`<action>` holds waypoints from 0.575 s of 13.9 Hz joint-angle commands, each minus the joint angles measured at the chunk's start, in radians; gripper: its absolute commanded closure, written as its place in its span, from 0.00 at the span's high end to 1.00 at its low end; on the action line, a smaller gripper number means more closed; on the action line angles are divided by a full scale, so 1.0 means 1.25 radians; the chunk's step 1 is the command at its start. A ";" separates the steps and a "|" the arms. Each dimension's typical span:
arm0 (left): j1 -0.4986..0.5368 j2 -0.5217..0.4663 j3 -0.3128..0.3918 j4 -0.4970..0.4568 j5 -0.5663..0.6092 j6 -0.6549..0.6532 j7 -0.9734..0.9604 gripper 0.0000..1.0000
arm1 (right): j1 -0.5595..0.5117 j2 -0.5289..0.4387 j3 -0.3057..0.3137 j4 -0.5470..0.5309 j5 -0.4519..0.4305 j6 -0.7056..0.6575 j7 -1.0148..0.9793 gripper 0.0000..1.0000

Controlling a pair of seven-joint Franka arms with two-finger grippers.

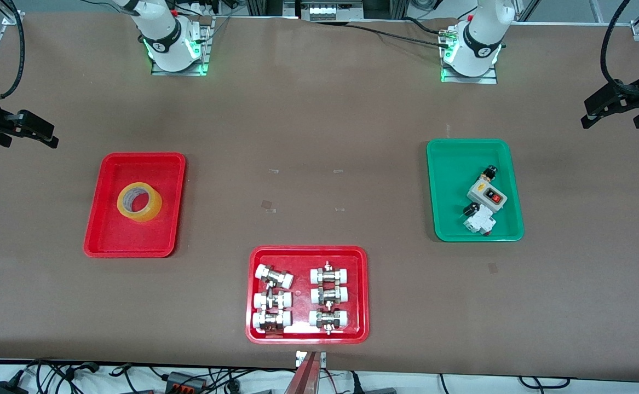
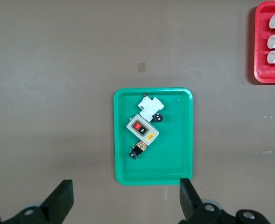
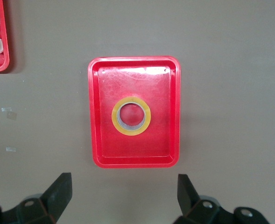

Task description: Left arm passes tape to right arm into tray

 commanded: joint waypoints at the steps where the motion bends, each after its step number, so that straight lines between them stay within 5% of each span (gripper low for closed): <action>1: 0.001 0.002 -0.004 0.007 0.003 -0.003 0.005 1.00 | -0.008 -0.029 0.005 -0.028 0.007 0.001 -0.016 1.00; 8: 0.001 0.002 -0.003 0.007 0.004 -0.003 0.005 1.00 | -0.007 -0.048 0.006 -0.052 0.007 0.002 -0.016 1.00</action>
